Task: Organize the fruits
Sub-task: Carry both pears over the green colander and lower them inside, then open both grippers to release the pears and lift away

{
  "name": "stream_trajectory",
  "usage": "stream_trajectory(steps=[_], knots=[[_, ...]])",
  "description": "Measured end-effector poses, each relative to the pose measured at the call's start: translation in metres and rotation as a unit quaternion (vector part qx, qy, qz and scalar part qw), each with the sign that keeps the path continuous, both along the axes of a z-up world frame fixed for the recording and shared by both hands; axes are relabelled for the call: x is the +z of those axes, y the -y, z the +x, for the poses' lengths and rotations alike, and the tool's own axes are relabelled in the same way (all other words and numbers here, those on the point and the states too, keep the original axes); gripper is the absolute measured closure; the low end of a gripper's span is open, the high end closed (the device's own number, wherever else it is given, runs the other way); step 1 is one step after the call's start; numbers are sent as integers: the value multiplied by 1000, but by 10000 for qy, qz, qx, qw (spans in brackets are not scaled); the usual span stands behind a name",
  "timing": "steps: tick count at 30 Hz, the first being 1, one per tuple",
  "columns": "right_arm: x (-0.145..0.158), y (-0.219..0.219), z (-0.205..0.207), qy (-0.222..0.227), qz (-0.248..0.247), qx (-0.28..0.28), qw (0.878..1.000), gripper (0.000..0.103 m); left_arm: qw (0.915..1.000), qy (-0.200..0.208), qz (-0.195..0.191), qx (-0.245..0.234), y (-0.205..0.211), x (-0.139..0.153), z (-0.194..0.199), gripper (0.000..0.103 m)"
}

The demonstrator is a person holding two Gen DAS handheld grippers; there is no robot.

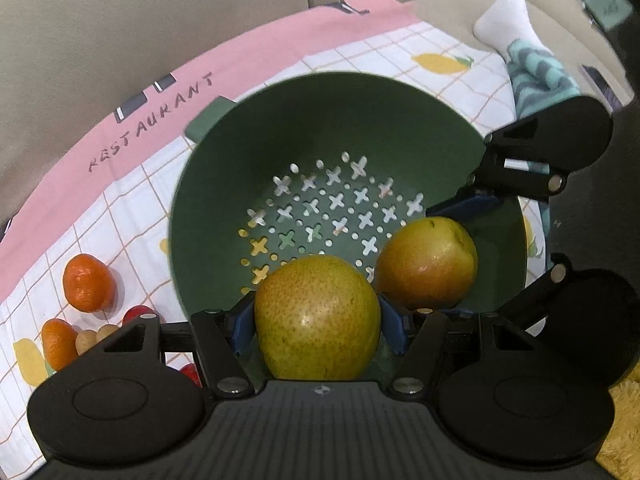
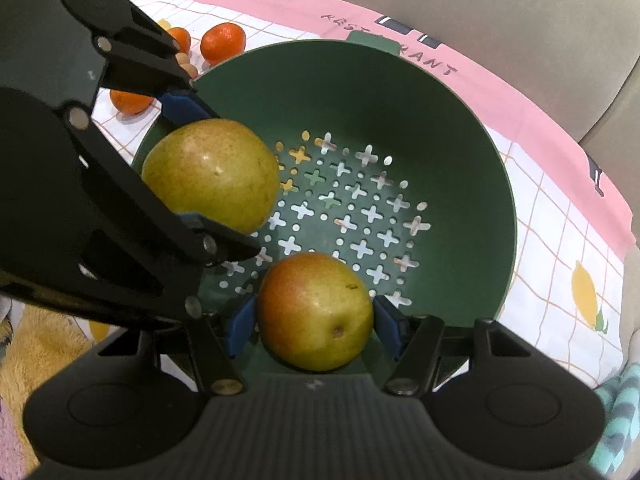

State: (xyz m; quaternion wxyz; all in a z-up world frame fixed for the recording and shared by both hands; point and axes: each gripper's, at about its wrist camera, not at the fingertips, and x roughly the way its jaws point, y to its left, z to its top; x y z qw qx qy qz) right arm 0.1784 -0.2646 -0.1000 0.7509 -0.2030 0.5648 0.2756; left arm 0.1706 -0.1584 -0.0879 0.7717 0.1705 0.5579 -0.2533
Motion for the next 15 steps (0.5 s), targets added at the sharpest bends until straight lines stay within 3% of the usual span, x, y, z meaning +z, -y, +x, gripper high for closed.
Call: stream_trajectory(steps=[12, 15], knots=[[-1, 3, 3, -61, -43, 64, 10000, 41, 9996, -129, 200, 159, 8, -5, 4, 29], [0, 2, 2, 14, -172, 64, 9998, 34, 9995, -58, 279, 138, 10, -2, 2, 28]])
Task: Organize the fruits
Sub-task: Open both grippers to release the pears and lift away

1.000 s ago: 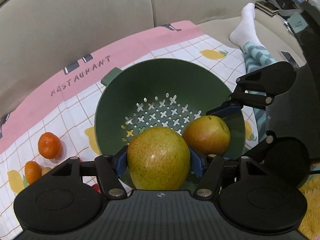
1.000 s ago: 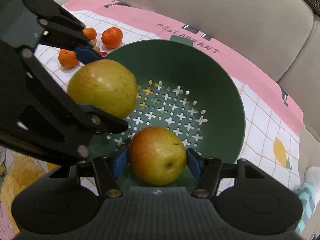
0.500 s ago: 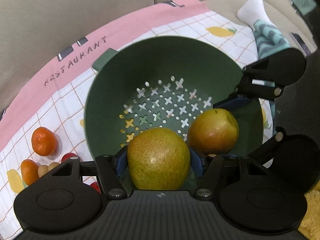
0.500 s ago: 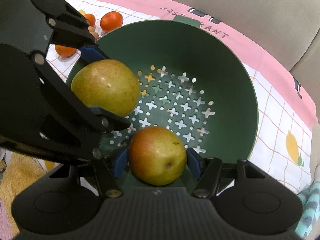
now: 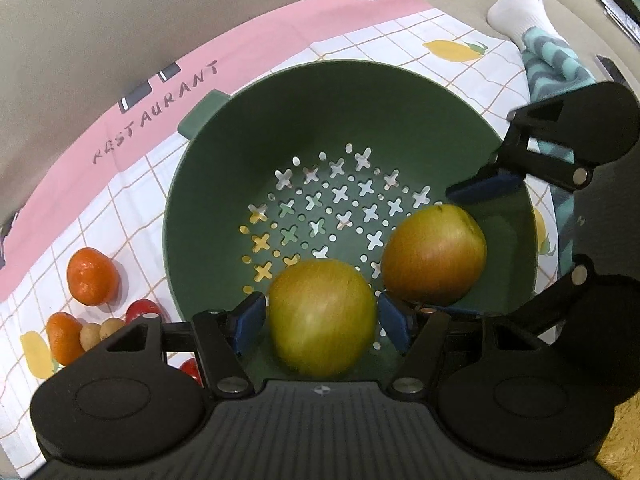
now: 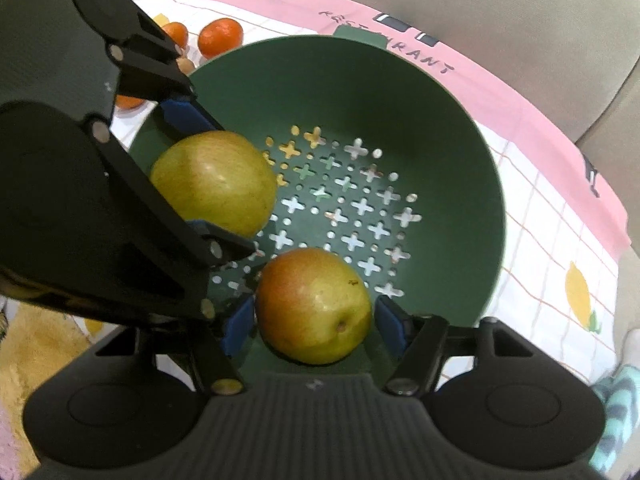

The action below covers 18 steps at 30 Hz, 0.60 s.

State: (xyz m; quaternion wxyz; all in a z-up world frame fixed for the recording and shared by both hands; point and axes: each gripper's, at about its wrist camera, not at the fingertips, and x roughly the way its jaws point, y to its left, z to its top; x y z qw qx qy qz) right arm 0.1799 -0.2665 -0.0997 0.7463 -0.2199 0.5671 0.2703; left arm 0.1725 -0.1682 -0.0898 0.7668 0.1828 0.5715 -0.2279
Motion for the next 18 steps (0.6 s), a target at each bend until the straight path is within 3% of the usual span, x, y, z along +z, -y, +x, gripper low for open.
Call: stream_trajectory(steps=[12, 18], knots=[[29, 4, -7, 454, -6, -177, 9988, 15, 9987, 452, -151, 164, -13, 34, -14, 27], [47, 4, -18, 669, 188, -451, 9966, 12, 9956, 823, -354, 284, -25, 59, -31, 27]])
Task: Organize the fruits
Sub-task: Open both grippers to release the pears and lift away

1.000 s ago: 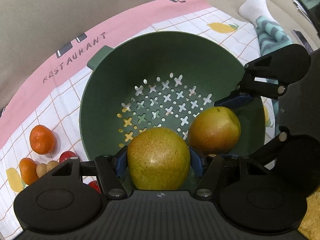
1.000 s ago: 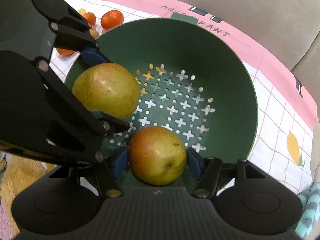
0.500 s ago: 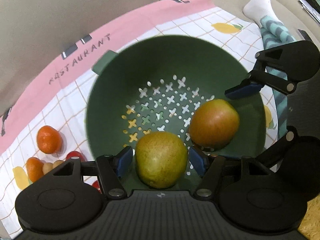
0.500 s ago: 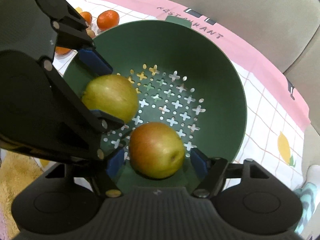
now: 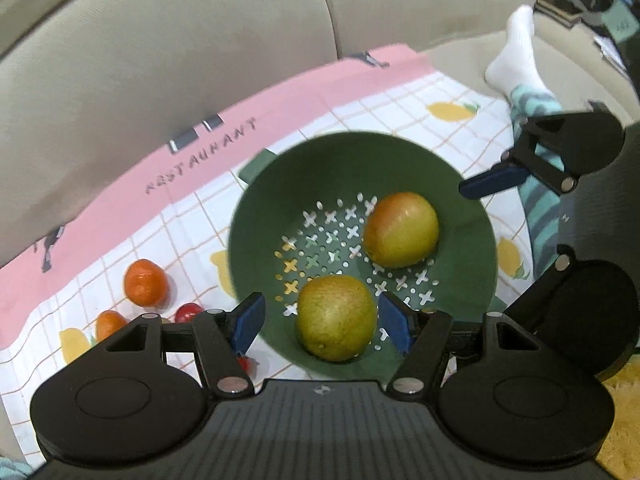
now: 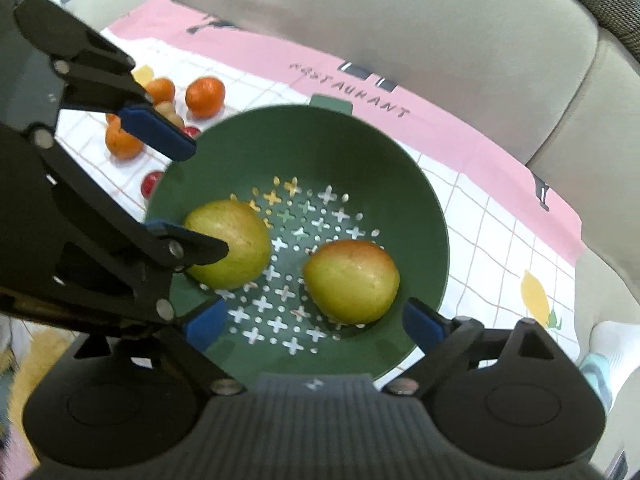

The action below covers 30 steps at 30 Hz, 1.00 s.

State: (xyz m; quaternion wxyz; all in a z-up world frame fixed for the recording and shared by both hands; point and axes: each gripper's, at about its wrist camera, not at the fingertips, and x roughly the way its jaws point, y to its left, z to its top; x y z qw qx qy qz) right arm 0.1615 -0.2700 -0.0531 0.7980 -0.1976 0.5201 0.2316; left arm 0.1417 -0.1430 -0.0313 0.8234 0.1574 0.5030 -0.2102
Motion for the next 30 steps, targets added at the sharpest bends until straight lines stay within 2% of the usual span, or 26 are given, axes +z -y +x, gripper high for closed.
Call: stream_trajectory(steps=[7, 14, 20, 26, 30], knots=[[18, -7, -21, 370, 300, -414, 9980, 11, 9982, 339, -260, 417, -31, 20, -19, 26], [29, -21, -38, 732, 854, -1113, 9874, 11, 9924, 731, -490, 859, -71, 31, -43, 25], [31, -45, -55, 1138, 1225, -1505, 9744, 11, 9839, 1047, -753, 1234, -106, 30, -60, 25], [29, -73, -70, 1639, 1235, -1580, 9659, 11, 9717, 1404, -903, 1673, -143, 20, -76, 25], [24, -90, -76, 1735, 1345, -1534, 9634, 11, 9637, 1559, -943, 1950, -162, 12, -81, 25]])
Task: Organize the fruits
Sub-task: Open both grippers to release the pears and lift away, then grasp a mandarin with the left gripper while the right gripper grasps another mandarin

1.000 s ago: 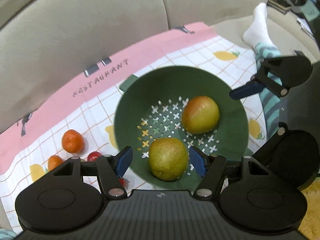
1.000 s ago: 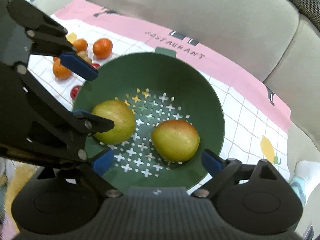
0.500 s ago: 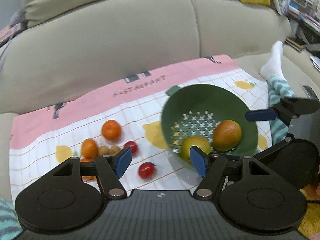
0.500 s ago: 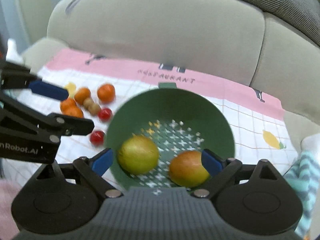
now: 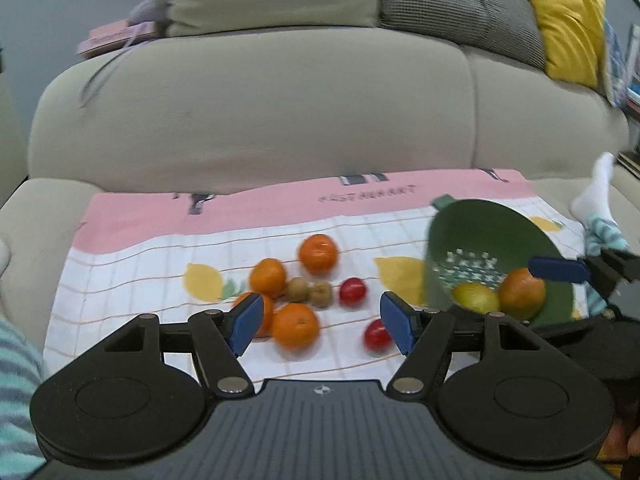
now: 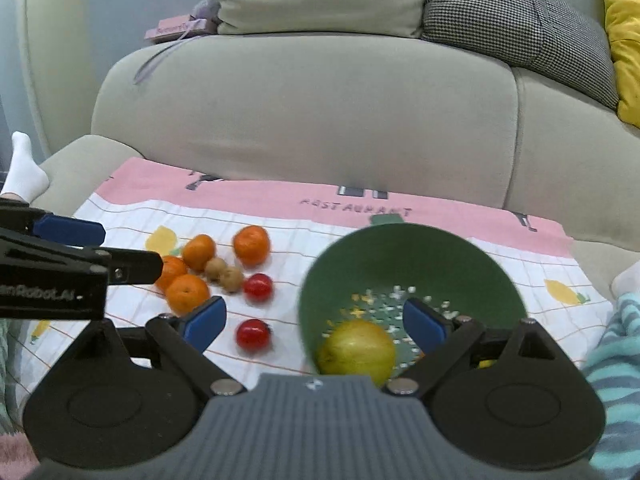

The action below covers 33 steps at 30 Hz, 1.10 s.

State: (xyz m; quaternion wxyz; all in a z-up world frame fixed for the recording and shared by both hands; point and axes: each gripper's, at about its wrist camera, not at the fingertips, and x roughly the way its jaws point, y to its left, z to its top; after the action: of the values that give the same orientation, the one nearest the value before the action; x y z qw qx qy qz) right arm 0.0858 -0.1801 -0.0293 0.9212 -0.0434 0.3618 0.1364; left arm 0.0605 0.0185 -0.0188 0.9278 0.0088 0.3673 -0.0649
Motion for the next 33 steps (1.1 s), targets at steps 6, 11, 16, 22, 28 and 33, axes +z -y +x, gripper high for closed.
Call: stream_trajectory(steps=[6, 11, 16, 22, 28, 33], knots=[[-9, -31, -16, 274, 13, 334, 9991, 11, 9995, 146, -37, 262, -20, -8, -6, 25], [-21, -54, -21, 390, -263, 724, 9963, 11, 9990, 114, -75, 432, -34, -16, -5, 25], [-35, -67, -21, 506, -557, 914, 9930, 11, 9989, 20, -220, 413, -40, -27, -1, 25], [-51, -79, -22, 799, -1012, 1209, 9843, 12, 9988, -197, -301, 329, -44, -44, 8, 26], [-67, -85, -10, 674, -1117, 1363, 9820, 36, 9985, -405, -316, 187, -45, -58, 19, 39], [-79, -92, 1, 574, -1125, 1527, 9802, 50, 9980, -469, -353, 212, -48, -67, 29, 54]])
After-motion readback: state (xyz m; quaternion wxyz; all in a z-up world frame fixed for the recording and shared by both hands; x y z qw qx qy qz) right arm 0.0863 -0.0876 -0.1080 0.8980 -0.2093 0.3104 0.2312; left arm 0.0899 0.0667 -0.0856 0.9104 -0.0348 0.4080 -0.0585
